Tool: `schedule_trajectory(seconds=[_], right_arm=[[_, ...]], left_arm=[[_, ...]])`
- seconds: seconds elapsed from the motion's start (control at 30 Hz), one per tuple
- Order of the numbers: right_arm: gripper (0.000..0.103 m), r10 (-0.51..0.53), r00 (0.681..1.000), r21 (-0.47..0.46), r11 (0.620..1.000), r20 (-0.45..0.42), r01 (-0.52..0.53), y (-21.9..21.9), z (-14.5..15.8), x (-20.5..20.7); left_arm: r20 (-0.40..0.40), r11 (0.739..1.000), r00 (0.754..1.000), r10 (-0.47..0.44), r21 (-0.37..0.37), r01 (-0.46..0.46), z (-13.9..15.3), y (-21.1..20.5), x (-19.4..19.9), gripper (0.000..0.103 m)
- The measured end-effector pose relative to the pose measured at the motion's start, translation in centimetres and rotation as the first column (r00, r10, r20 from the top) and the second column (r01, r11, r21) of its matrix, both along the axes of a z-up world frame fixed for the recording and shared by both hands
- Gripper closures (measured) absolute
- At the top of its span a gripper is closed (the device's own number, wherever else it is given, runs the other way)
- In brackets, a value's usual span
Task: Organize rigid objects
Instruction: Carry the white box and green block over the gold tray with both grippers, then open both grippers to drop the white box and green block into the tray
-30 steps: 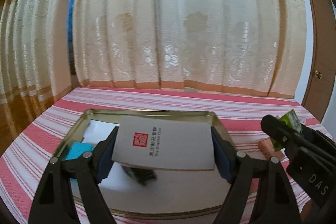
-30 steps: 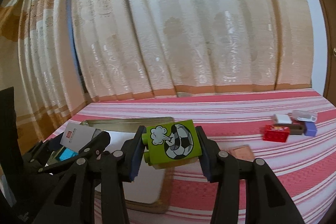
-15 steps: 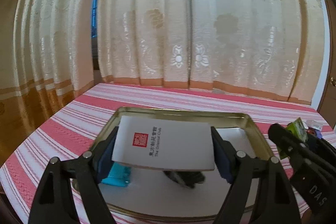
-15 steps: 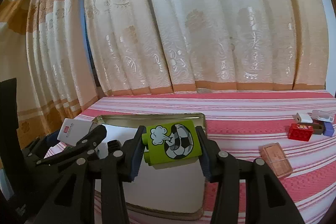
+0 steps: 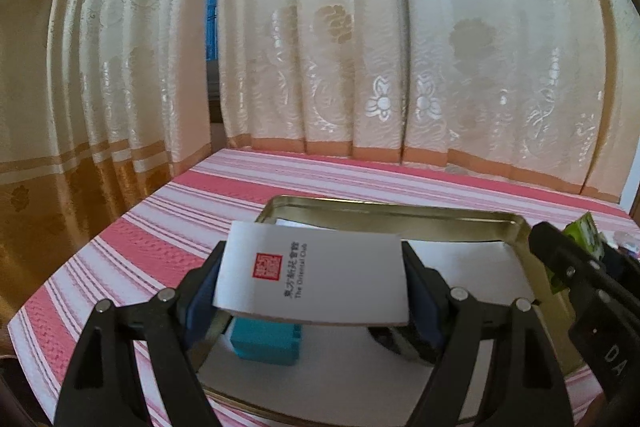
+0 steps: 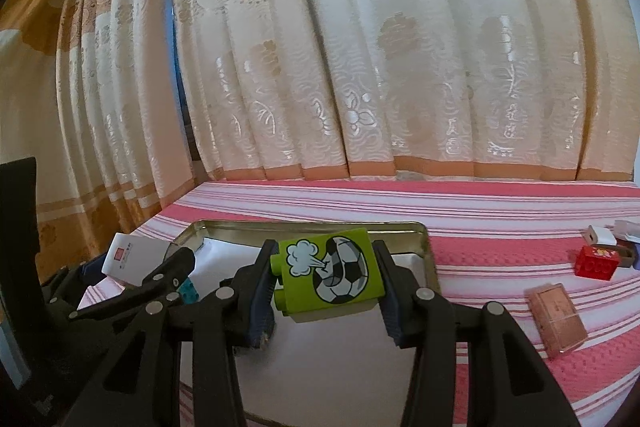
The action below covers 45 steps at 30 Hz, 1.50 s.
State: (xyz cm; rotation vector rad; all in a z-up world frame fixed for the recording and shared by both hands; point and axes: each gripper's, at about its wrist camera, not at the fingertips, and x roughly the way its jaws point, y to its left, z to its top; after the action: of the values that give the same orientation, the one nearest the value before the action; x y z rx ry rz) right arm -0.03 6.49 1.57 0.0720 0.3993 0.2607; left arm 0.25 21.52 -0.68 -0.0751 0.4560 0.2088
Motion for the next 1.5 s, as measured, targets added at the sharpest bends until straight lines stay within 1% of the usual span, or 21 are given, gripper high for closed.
schedule_trajectory(seconds=[0.13,0.4,0.57,0.7,0.83,0.97,1.37,1.5], right_arm=[[0.054,0.003,1.0,-0.021,1.0,0.005,-0.003,0.6,-0.4,0.3],[0.054,-0.005,1.0,-0.031,0.999,-0.028,0.005,0.3,-1.3,1.0],[0.054,0.008,0.999,-0.036,0.999,-0.038,-0.009,0.5,-1.5,1.1],[0.054,0.017,0.998,-0.035,0.999,-0.059,-0.019,0.6,-1.9,1.3],[0.054,0.021,0.998,-0.047,0.999,-0.055,-0.023,0.8,-1.9,1.1],[0.054,0.021,0.998,-0.048,0.999,-0.057,-0.023,0.7,-2.0,1.2],[0.054,0.024,0.994,-0.056,0.998,-0.103,-0.03,1.0,-2.3,1.9],[0.054,0.03,0.993,-0.058,0.998,-0.116,-0.037,1.1,-2.4,2.2]], left_arm=[[-0.01,1.0,1.0,0.008,0.009,-0.008,-0.3,0.1,0.4,0.023],[-0.019,0.999,1.0,0.023,0.033,-0.022,-0.8,0.0,1.0,0.023],[-0.025,0.999,0.999,0.029,0.033,-0.028,-0.9,0.1,1.4,0.023],[-0.042,0.999,0.999,0.032,0.035,-0.03,-1.1,0.2,1.7,0.023],[-0.065,0.998,0.997,0.035,0.048,-0.032,-1.2,-0.1,2.0,0.023],[-0.07,0.998,0.997,0.034,0.057,-0.03,-1.2,-0.3,2.0,0.023],[-0.122,0.996,0.991,0.049,0.075,-0.04,-1.6,-0.4,2.8,0.023],[-0.132,0.994,0.99,0.052,0.099,-0.039,-1.7,-0.8,3.0,0.023]])
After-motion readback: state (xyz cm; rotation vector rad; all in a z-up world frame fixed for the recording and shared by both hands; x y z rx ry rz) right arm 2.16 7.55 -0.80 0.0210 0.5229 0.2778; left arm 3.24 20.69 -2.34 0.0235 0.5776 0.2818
